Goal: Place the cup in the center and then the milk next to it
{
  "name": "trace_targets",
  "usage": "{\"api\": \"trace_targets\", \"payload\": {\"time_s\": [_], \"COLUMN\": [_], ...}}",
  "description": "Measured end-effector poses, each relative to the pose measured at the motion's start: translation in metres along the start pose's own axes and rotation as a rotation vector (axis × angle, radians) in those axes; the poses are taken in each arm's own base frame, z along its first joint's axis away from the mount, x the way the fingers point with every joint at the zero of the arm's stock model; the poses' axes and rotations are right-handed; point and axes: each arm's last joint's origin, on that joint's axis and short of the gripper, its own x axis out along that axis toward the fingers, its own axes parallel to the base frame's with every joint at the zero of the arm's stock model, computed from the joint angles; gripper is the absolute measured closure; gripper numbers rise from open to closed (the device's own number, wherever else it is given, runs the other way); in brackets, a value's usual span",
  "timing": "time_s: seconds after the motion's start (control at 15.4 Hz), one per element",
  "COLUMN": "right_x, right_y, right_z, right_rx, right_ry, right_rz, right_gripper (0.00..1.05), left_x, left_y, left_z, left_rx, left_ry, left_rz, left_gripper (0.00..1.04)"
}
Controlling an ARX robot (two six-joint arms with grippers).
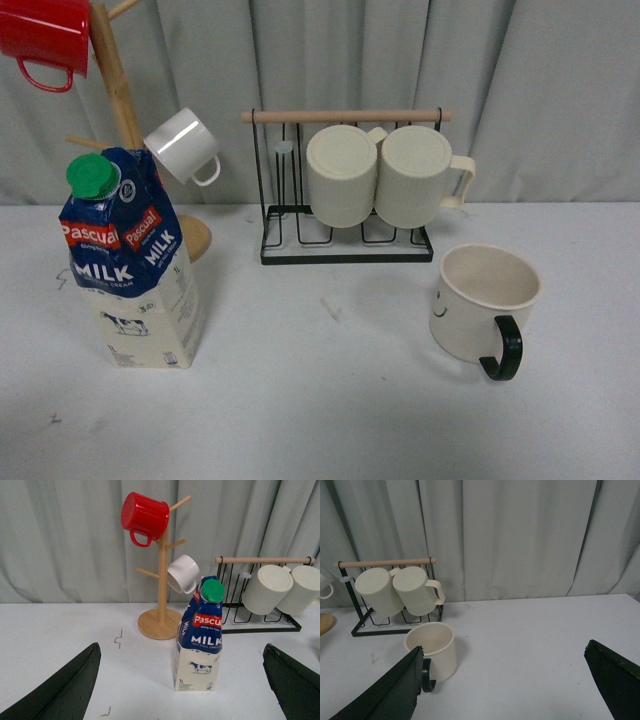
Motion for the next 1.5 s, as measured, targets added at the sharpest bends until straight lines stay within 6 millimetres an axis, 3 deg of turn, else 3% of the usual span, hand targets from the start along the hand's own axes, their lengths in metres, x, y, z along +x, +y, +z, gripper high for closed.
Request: {"api": "trace_targets", "payload": {"time_s": [1.17, 1.24, 1.37, 1.5], "right_x": [0.000, 0.002, 0.032, 0.077], "right_y": [0.000, -0.001, -0.010, -0.006], "right_z": [0.000, -0.001, 0.018, 0.034], "right_rx": [0.000, 0.014, 0.083, 0.095], "right_ry": [0.000, 0.062, 0.107, 0.071], "right_rz": [0.000, 0.090, 0.300, 0.279], "right_gripper": [0.06, 0.06, 0.06, 0.06], "left_x": [0.000, 0.000, 0.000, 0.000], "left_y": [0.000, 0.000, 0.000, 0.000], "left_z": [0.000, 0.000, 0.000, 0.000], "left_rx": [0.000, 0.000, 0.000, 0.000], "left_ry": [0.000, 0.000, 0.000, 0.000], "left_rz": [0.000, 0.001, 0.001, 0.000], "left_gripper": [0.07, 0.07, 0.07, 0.07]}}
